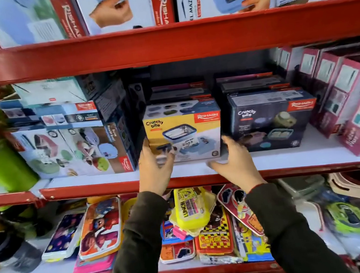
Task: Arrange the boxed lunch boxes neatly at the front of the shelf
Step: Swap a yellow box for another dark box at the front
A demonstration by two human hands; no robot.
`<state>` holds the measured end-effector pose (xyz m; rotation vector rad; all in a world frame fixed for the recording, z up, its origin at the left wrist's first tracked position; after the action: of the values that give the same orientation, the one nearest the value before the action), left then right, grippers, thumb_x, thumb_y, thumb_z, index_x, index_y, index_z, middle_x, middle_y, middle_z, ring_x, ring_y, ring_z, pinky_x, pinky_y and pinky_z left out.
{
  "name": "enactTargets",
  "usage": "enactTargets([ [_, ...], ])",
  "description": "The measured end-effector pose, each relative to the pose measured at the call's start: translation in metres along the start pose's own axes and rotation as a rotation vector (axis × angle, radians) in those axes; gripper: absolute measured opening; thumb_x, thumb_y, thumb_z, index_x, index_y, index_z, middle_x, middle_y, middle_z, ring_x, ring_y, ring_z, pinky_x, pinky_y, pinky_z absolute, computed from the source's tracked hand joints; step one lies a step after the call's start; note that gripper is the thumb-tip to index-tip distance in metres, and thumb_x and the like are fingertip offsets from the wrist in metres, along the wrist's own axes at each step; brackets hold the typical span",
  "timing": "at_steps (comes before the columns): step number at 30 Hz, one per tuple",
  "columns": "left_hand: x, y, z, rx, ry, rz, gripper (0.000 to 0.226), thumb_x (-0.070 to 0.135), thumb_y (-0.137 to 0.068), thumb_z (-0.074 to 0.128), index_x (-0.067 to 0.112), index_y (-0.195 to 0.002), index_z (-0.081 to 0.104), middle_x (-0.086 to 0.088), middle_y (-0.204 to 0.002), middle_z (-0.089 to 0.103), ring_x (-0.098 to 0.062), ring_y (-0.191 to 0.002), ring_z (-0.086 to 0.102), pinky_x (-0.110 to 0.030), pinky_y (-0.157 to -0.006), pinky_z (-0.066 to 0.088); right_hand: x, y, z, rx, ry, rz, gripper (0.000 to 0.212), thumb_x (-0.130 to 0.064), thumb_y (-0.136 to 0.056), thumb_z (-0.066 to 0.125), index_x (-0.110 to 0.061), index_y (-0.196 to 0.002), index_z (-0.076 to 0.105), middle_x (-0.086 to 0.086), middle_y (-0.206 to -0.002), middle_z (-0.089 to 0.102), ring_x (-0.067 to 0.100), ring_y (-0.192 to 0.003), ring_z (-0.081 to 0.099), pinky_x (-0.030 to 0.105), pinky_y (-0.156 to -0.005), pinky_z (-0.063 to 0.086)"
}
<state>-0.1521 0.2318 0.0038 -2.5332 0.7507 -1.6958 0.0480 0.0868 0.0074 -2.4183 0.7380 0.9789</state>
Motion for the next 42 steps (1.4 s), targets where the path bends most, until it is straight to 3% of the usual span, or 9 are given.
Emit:
enactTargets([
  [4,0.011,0.009,-0.019,-0.016,-0.015,0.115,0.105,0.034,-0.080,0.089,0.016,-0.162,0.026,-0.009,-0.148,0.041,-0.012,-0.134,0.042,-0.019,-0.120,0.031,-0.006,0.021,-0.009,0.056,-0.105,-0.059,0.091,-0.019,-0.078,0.089,-0.020,-0.155,0.040,0.005,-0.157,0.045,0.023,-0.146,0.041,0.033,-0.119,0.035],
  [7,0.015,0.014,-0.027,-0.082,-0.050,0.175,0.122,0.022,-0.073,0.095,0.019,-0.166,0.016,-0.006,-0.148,0.031,-0.011,-0.138,0.034,-0.019,-0.119,0.023,-0.008,0.031,-0.021,0.173,-0.199,-0.104,0.080,-0.013,-0.076,0.087,-0.030,-0.143,0.048,0.001,-0.144,0.051,0.020,-0.136,0.052,0.046,-0.116,0.045],
  [10,0.020,0.017,-0.033,-0.121,-0.058,0.235,0.110,0.009,-0.083,0.085,0.019,-0.166,0.014,-0.006,-0.150,0.031,-0.016,-0.145,0.034,-0.018,-0.120,0.021,-0.013,0.039,-0.030,0.221,-0.294,-0.127,0.074,-0.033,-0.073,0.087,-0.050,-0.134,0.048,-0.003,-0.139,0.054,0.022,-0.131,0.058,0.051,-0.112,0.050],
  [15,0.033,0.021,-0.048,-0.075,0.132,0.284,0.080,0.026,-0.092,0.079,0.023,-0.156,0.031,0.003,-0.155,0.047,-0.010,-0.143,0.048,-0.041,-0.124,0.040,-0.021,0.039,-0.034,0.241,-0.410,-0.128,0.061,-0.030,-0.082,0.085,-0.027,-0.137,0.059,-0.001,-0.135,0.064,0.014,-0.120,0.067,0.037,-0.104,0.056],
  [21,0.043,0.021,-0.049,-0.097,0.147,0.360,0.091,0.007,-0.086,0.083,0.021,-0.159,0.032,0.004,-0.157,0.050,-0.005,-0.147,0.046,-0.025,-0.122,0.039,-0.030,0.041,-0.055,0.450,-0.588,-0.064,0.037,-0.031,-0.086,0.083,-0.012,-0.115,0.071,-0.010,-0.105,0.077,-0.004,-0.094,0.073,0.018,-0.087,0.059],
  [28,0.043,0.009,-0.063,0.070,0.261,0.313,0.056,0.022,-0.095,0.076,0.022,-0.143,0.046,0.001,-0.136,0.065,-0.012,-0.124,0.066,-0.032,-0.107,0.055,-0.034,0.032,-0.043,0.285,-0.528,-0.090,0.048,-0.012,-0.090,0.077,-0.024,-0.132,0.059,-0.010,-0.121,0.067,-0.019,-0.092,0.063,0.004,-0.077,0.051],
  [34,0.040,-0.004,-0.062,0.161,0.252,0.220,0.048,0.030,-0.091,0.081,0.018,-0.131,0.057,0.023,-0.114,0.067,0.017,-0.104,0.064,-0.009,-0.095,0.051,-0.036,0.018,-0.039,0.339,-0.462,-0.082,0.051,-0.017,-0.093,0.075,-0.015,-0.141,0.058,-0.004,-0.128,0.065,0.004,-0.103,0.064,0.000,-0.074,0.049],
  [39,0.039,-0.012,-0.048,0.147,0.212,0.145,0.050,0.030,-0.103,0.064,0.015,-0.149,0.051,0.002,-0.137,0.065,-0.006,-0.127,0.057,-0.017,-0.108,0.044,-0.032,0.001,-0.032,0.320,-0.386,-0.036,0.053,-0.020,-0.100,0.066,-0.010,-0.150,0.050,0.005,-0.145,0.061,0.028,-0.126,0.064,0.031,-0.105,0.053],
  [42,0.037,-0.012,-0.036,0.086,0.169,0.142,0.054,0.025,-0.108,0.055,0.013,-0.158,0.040,0.011,-0.139,0.053,-0.002,-0.130,0.044,0.006,-0.096,0.029,-0.030,-0.003,-0.023,0.265,-0.322,-0.007,0.054,-0.016,-0.101,0.063,-0.012,-0.152,0.048,0.007,-0.147,0.061,0.025,-0.128,0.062,0.050,-0.113,0.050],
])
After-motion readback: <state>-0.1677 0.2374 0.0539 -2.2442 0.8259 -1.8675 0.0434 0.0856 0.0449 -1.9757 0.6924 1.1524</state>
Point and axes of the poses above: each hand's wrist, its own y-axis away from the middle knuckle, its own z-axis out of the palm, x = y × z, the point moved 10 cm from there along -y, towards the middle knuckle
